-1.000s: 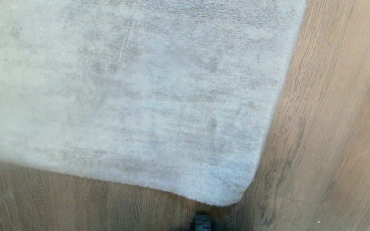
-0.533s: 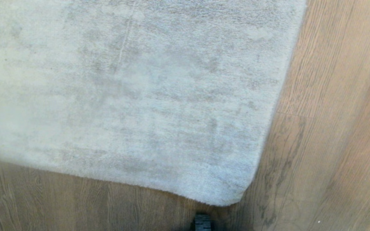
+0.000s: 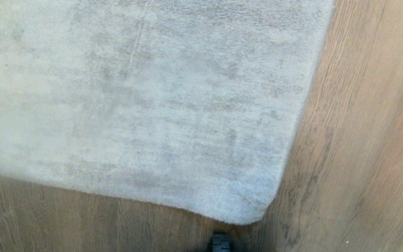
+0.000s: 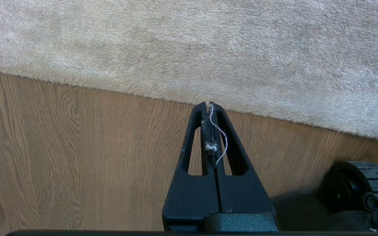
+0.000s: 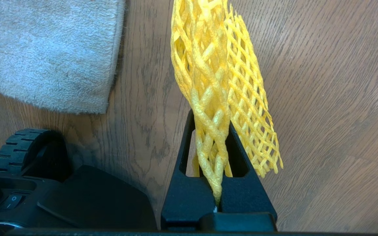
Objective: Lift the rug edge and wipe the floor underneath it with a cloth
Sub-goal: Place the foam protection net on the floor
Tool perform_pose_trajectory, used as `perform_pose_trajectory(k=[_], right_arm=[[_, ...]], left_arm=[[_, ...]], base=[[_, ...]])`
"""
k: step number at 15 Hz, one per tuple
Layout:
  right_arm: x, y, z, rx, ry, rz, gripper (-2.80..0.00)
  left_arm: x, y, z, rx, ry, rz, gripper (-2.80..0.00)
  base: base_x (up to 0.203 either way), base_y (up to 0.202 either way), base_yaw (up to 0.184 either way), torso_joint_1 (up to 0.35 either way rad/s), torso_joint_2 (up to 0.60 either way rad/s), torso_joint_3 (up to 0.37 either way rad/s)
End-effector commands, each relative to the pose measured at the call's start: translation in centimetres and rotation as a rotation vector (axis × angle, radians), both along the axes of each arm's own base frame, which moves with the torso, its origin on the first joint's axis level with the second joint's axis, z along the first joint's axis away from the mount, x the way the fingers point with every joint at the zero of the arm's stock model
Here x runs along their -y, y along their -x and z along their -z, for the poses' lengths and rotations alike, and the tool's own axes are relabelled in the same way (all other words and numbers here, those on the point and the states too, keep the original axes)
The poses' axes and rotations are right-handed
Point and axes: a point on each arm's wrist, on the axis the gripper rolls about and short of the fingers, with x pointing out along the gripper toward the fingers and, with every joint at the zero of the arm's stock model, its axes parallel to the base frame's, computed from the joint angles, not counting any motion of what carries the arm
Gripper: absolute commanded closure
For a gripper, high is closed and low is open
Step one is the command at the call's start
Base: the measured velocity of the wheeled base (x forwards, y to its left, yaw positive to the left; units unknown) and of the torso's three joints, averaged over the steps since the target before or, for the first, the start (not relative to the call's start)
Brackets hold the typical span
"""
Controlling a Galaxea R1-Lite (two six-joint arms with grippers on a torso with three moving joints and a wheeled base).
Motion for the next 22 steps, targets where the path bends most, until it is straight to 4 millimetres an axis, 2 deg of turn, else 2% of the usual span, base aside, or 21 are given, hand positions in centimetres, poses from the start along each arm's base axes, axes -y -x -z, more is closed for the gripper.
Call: perform_pose_trajectory(k=[1, 22], right_arm=[[0.0, 0.0, -0.02, -0.001, 0.001, -0.001, 0.0], [0.0, 0.0, -0.03, 0.0, 0.001, -0.001, 0.0]], left_arm=[[0.0, 0.0, 0.0, 0.001, 0.001, 0.001, 0.0], [-0.01, 0.0, 0.0, 0.001, 0.002, -0.002, 0.0]], base=[[0.0, 0.0, 0.0, 0.0, 0.0, 0.0], [0.0, 0.0, 0.0, 0.0, 0.0, 0.0]])
